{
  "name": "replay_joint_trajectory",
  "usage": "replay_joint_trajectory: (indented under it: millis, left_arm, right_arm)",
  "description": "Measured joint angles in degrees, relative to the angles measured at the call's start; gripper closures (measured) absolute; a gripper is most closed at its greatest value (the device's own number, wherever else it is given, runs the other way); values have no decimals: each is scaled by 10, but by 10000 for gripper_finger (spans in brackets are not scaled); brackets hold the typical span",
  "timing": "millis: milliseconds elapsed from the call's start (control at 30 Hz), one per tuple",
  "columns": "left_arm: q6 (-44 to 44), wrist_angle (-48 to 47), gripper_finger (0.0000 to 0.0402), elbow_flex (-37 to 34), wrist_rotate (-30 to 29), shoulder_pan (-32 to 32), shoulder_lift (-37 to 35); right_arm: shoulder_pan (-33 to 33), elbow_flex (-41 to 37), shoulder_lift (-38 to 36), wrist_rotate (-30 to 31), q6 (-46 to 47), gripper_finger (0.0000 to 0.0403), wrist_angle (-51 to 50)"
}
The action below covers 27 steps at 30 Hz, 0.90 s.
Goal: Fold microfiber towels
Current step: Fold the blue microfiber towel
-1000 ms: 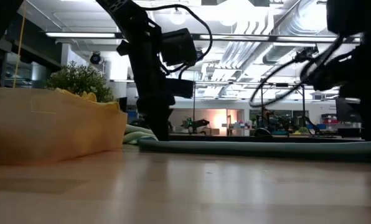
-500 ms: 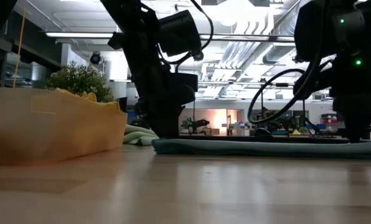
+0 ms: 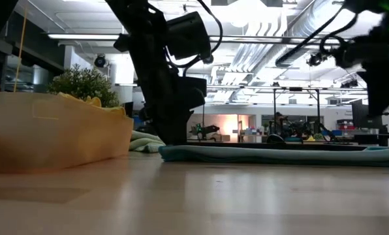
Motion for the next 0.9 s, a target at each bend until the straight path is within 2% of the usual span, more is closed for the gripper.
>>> replay_joint_trajectory:
  millis: [100, 233, 433, 667, 900]
  left_arm:
    - [0, 0, 249, 0, 7, 2, 0]
    - [0, -1, 249, 0, 11, 6, 0]
    - [-1, 0, 249, 0, 14, 8, 0]
    - [-1, 1, 249, 0, 13, 8, 0]
    - [0, 5, 249, 0, 13, 8, 0]
  right_arm:
    - [0, -71, -80, -44, 75, 364, 85]
    - [0, -147, -151, -52, 146, 296, 171]
    - [0, -213, -158, -64, 197, 204, 246]
    - [-1, -242, -94, -59, 218, 187, 315]
    - [-1, -220, -28, -46, 231, 187, 324]
